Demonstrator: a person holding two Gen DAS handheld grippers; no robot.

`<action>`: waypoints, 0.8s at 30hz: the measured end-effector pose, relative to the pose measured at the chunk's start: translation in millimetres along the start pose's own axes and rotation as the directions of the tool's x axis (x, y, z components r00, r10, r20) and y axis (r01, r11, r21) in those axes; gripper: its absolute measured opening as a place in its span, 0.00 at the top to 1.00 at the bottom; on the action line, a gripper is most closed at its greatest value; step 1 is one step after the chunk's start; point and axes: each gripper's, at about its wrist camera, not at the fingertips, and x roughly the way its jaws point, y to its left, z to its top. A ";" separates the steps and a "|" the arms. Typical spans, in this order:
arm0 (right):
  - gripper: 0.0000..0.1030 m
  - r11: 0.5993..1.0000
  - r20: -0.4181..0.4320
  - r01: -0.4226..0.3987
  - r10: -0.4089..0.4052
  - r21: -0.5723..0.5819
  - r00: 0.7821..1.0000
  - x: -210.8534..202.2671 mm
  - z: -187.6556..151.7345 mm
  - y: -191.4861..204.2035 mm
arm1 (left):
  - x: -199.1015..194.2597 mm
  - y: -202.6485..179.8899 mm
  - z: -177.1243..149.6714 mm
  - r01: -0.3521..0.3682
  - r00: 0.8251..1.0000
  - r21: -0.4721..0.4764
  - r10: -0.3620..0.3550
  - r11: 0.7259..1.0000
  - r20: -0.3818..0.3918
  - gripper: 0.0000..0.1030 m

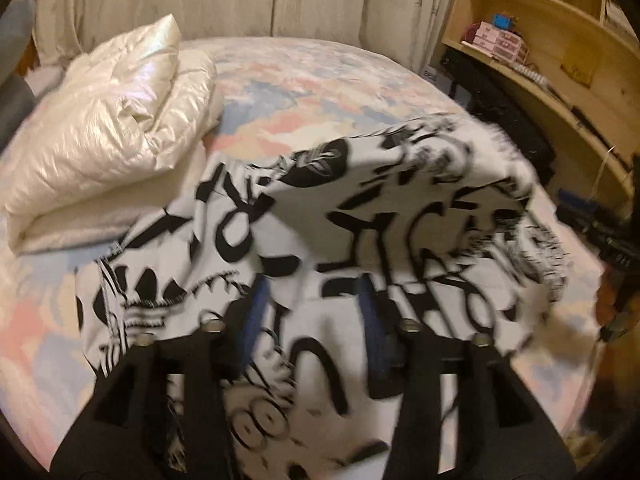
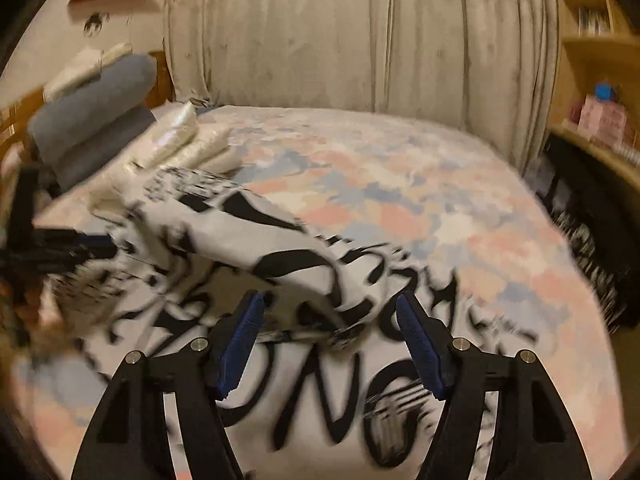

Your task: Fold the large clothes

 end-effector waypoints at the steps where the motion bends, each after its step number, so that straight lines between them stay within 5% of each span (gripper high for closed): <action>1: 0.27 0.998 -0.012 -0.036 0.037 0.044 0.999 -3.8 -0.6 -1.1 | -5.9 -1.0 0.9 0.025 1.000 -0.017 -0.025 1.000 -0.008 0.42; 5: 0.17 0.970 -0.034 -0.143 0.152 0.194 0.988 -19.9 16.4 4.9 | -19.4 -3.2 20.4 0.123 0.991 -0.103 -0.128 0.987 -0.040 0.37; 8: 0.14 0.914 -0.058 -0.225 0.259 0.338 0.964 -16.4 26.1 2.3 | -20.7 1.8 37.0 0.182 0.978 -0.193 -0.198 0.964 -0.068 0.34; 15: 0.07 0.693 -0.039 -0.288 0.415 0.660 0.909 16.5 35.5 -24.8 | 4.4 34.8 69.5 0.260 0.939 -0.461 -0.333 0.849 -0.083 0.33; 22: 0.07 0.551 -0.016 -0.269 0.458 0.790 0.889 58.6 37.7 -46.5 | 37.1 62.2 79.4 0.296 0.911 -0.625 -0.410 0.723 -0.043 0.32; 24: 0.07 0.509 -0.013 -0.257 0.467 0.821 0.884 75.0 36.2 -52.5 | 50.7 65.3 80.4 0.287 0.907 -0.644 -0.417 0.709 -0.055 0.32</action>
